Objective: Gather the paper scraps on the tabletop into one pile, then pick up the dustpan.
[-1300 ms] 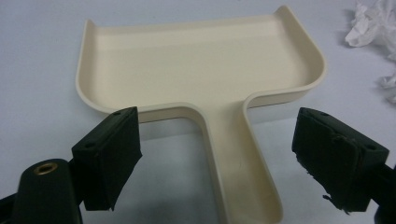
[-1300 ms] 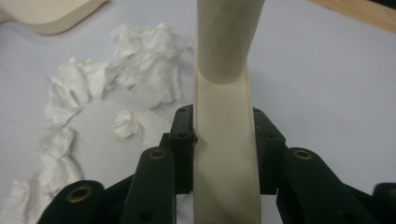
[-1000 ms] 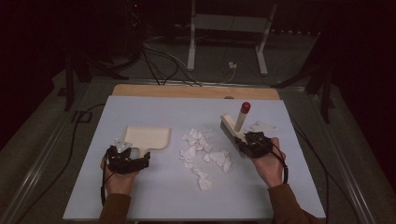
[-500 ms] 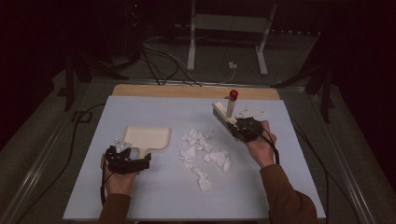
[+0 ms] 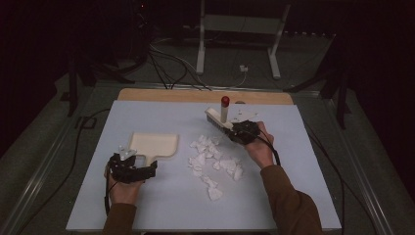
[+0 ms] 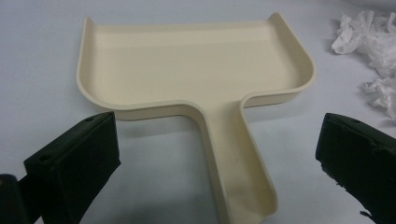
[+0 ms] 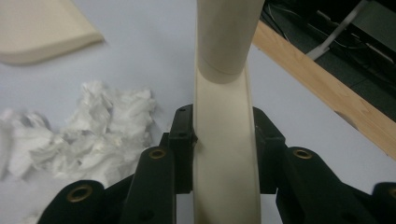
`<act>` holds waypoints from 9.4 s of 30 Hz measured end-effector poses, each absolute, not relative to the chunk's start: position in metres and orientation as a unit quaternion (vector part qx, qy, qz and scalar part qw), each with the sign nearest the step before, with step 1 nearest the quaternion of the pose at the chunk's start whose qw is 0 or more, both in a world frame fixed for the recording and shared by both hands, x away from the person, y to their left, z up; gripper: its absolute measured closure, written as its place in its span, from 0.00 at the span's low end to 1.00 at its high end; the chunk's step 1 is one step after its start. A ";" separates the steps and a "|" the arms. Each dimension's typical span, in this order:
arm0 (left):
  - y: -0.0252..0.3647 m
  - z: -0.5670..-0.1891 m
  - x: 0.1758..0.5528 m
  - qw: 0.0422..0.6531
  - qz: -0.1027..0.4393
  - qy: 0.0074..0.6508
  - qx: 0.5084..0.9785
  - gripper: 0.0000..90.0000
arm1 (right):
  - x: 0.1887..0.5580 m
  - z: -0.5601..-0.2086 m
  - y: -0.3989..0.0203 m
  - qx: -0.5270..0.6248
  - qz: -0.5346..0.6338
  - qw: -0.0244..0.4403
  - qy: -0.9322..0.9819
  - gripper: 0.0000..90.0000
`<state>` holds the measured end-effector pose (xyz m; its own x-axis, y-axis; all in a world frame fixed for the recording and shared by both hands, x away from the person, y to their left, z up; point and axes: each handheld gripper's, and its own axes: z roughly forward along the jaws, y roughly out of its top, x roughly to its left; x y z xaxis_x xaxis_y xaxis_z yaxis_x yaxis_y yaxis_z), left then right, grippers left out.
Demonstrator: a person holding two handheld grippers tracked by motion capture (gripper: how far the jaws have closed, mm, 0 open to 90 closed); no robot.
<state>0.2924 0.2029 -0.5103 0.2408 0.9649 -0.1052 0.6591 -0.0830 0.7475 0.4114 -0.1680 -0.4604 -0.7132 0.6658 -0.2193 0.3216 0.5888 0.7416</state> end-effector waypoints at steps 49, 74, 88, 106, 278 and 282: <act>0.204 -0.512 0.293 0.351 0.213 0.583 0.701 0.01 | 0.372 -0.419 -0.192 0.209 0.433 0.155 0.863 0.75; 0.205 -0.512 0.292 0.351 0.216 0.582 0.700 0.01 | 0.324 -0.413 -0.167 0.172 0.447 -0.009 0.878 0.75; 0.206 -0.512 0.292 0.351 0.216 0.584 0.699 0.01 | 0.306 -0.434 -0.147 0.143 0.415 -0.069 0.896 0.75; 0.206 -0.512 0.292 0.351 0.217 0.584 0.699 0.01 | 0.306 -0.461 -0.142 0.106 0.361 -0.037 0.926 0.75; 0.210 -0.492 0.282 0.381 0.216 0.536 0.722 0.01 | 0.348 -0.458 -0.300 0.431 0.333 0.178 0.819 0.74; 0.205 -0.493 0.283 0.361 0.218 0.531 0.735 0.01 | 0.347 -0.458 -0.304 0.435 0.333 0.177 0.818 0.74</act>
